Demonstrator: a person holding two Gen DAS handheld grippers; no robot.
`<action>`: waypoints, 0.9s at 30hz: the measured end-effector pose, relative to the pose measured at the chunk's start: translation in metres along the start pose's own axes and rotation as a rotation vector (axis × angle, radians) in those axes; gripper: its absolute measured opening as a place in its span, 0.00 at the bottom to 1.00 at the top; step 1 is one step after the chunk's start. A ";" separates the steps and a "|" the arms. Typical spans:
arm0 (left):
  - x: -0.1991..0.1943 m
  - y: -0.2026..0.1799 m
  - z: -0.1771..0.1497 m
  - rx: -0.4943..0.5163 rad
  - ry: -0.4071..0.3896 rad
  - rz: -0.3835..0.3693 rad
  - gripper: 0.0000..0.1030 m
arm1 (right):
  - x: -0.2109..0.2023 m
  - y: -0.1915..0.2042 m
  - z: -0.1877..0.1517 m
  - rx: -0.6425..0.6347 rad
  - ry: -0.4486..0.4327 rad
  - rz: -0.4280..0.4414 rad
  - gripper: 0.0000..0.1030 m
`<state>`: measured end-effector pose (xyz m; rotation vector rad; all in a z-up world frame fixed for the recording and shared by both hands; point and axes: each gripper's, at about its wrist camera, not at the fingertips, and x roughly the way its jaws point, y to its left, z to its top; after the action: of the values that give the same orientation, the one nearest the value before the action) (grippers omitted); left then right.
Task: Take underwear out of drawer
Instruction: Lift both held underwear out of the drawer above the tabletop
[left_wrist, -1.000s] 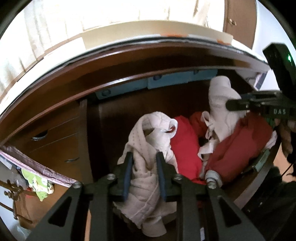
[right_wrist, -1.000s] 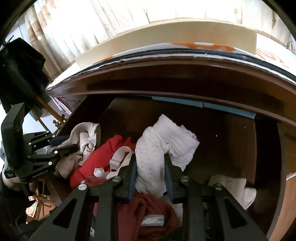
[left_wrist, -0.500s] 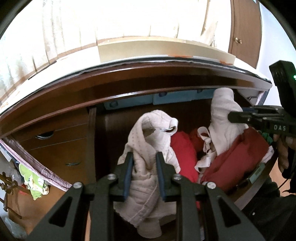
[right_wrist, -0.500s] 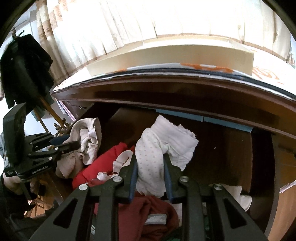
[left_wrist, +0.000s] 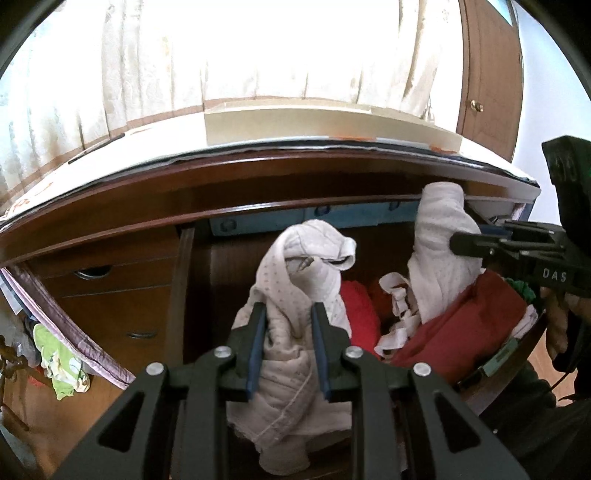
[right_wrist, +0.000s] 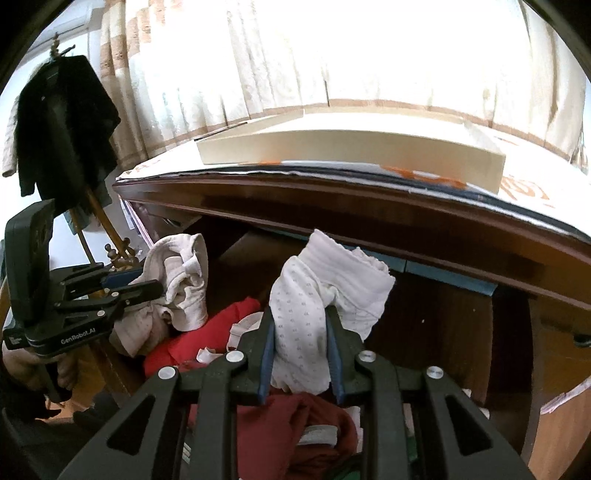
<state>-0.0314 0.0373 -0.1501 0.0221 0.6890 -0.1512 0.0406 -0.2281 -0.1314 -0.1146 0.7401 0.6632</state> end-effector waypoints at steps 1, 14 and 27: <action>-0.001 0.001 0.000 -0.006 -0.010 -0.001 0.22 | -0.001 0.001 0.000 -0.006 -0.007 -0.003 0.26; -0.019 -0.008 -0.002 -0.001 -0.142 -0.019 0.22 | -0.019 0.020 -0.007 -0.121 -0.122 -0.046 0.26; -0.035 -0.005 0.000 -0.038 -0.239 -0.015 0.22 | -0.030 0.028 -0.014 -0.172 -0.214 -0.057 0.25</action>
<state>-0.0588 0.0373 -0.1279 -0.0375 0.4539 -0.1520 -0.0008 -0.2259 -0.1179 -0.2178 0.4722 0.6721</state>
